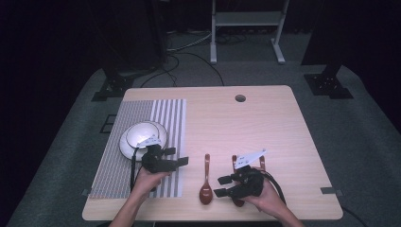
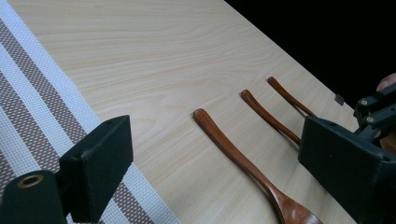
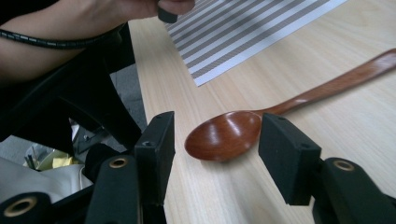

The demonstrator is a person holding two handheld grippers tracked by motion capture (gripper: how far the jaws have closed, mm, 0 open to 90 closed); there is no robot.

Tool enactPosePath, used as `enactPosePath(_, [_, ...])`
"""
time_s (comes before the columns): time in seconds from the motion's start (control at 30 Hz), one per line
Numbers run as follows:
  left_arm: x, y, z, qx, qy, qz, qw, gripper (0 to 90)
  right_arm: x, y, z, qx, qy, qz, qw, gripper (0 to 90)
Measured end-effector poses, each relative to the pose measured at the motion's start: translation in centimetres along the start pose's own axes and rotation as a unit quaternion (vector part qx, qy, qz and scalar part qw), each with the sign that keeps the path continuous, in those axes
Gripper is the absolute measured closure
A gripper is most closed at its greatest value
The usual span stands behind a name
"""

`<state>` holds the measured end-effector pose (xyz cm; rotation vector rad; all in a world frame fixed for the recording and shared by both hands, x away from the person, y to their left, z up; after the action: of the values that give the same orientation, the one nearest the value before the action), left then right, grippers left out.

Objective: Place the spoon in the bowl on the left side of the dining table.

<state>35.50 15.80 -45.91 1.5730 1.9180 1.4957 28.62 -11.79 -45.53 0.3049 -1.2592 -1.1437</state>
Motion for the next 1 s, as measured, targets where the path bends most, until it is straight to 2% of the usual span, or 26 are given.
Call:
enactPosePath(0.2, [-0.1, -0.1, -0.1, 0.003, -0.002, 0.001, 1.0, 9.2, -1.7, 0.4, 0.5, 0.014, 0.004, 0.026, 0.9996, 53.9])
enactPosePath(0.3, [-0.1, -0.1, -0.1, 0.002, -0.002, 0.003, 1.0, 9.2, -2.3, 0.4, 0.7, 0.016, 0.007, 0.037, 0.9992, 60.4])
enactPosePath(0.33, [-0.2, -0.1, -0.1, 0.002, -0.001, 0.003, 1.0, 9.2, -2.8, 0.4, 0.8, 0.02, 0.008, 0.045, 0.9988, 65.0])
enactPosePath(0.6, [-0.2, -0.1, -0.1, 0.002, -0.002, 0.003, 1.0, 9.2, -4.1, 0.3, 1.2, 0.032, 0.008, 0.067, 0.9972, 73.7])
enactPosePath(0.73, [-0.3, -0.1, -0.2, 0.003, -0.003, 0.004, 1.0, 9.2, -4.7, 0.1, 1.4, 0.035, 0.011, 0.077, 0.9964, 74.0])
enactPosePath(0.9, [-0.3, -0.1, -0.2, 0.003, -0.001, 0.005, 1.0, 9.2, -5.6, -0.9, 1.3, 0.045, 0.001, 0.097, 0.9942, 72.6])
enactPosePath(0.93, [-0.3, -0.1, -0.2, 0.002, 0.0, 0.005, 1.0, 9.2, -5.7, -1.2, 1.3, 0.055, 0.0, 0.093, 0.9941, 72.8])
enactPosePath(1.0, [-0.4, -0.2, -0.2, 0.002, 0.001, 0.006, 1.0, 9.2, -5.7, -1.2, 1.4, 0.056, -0.001, 0.092, 0.9942, 72.8])
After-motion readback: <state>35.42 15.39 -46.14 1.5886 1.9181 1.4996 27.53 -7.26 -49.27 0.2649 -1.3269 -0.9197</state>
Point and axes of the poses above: each handheld gripper's, and its own axes: x roughly backward along the jaws, y roughly out of its top, z roughly to its left, the point moved 3 cm from there along -x, roughly forward along the jaws, and after that the axes turned 4 degrees about -y, right-handed, at the moved point
